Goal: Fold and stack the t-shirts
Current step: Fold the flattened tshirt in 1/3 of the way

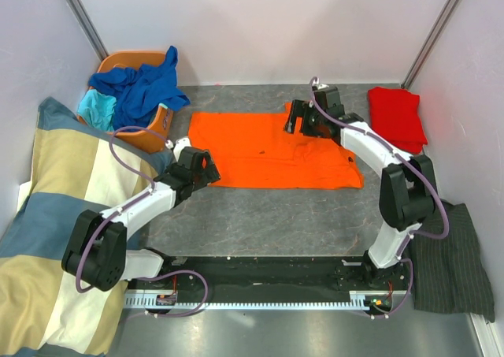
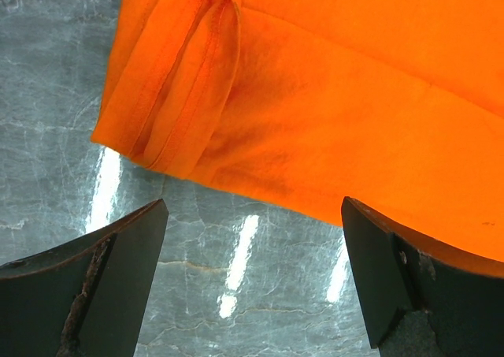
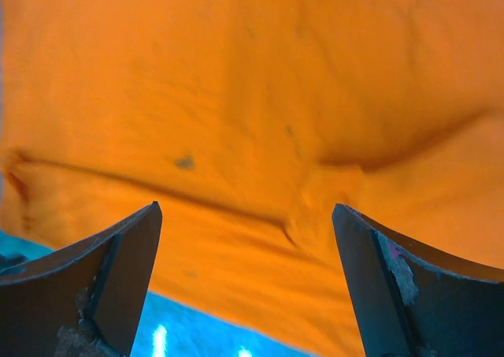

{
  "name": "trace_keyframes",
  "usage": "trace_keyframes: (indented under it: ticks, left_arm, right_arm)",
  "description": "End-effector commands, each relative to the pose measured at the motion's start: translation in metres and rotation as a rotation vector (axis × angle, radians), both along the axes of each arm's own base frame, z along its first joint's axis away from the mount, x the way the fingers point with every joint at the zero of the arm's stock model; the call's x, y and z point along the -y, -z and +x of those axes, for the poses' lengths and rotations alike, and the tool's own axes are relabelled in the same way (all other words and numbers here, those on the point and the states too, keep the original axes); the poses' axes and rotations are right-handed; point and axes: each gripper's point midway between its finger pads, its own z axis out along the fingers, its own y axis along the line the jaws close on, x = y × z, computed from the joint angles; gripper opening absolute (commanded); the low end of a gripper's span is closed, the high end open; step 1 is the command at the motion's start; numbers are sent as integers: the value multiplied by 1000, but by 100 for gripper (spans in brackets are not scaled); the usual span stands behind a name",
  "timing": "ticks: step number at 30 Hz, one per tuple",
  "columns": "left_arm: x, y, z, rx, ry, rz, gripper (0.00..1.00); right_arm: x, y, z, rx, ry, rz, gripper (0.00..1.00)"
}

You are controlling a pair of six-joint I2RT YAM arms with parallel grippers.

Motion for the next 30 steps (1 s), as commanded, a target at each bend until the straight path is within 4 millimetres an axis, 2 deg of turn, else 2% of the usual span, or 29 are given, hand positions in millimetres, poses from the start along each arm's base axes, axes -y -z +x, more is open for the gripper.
trace_keyframes:
  ticks: [1, 6, 13, 20, 26, 30]
  left_arm:
    - [3, -16, 18, 50, 6, 23, 100]
    - [2, -12, 20, 38, -1, 37, 100]
    - [2, -9, 20, 18, 0, 40, 96]
    - [1, -6, 19, 12, -4, 50, 96]
    - [-6, -3, 19, -22, -19, 94, 94]
    - [-8, -10, 26, -23, -18, 133, 92]
  right_arm:
    - [28, 47, -50, -125, 24, -190, 98]
    - [35, 70, -75, -169, 33, -245, 98]
    - [39, 82, -91, -199, 36, -298, 98]
    - [31, 86, -95, -196, 14, -335, 98]
    - [35, 106, -99, -217, 18, -439, 98]
    - [40, 122, -104, -244, 16, -495, 98]
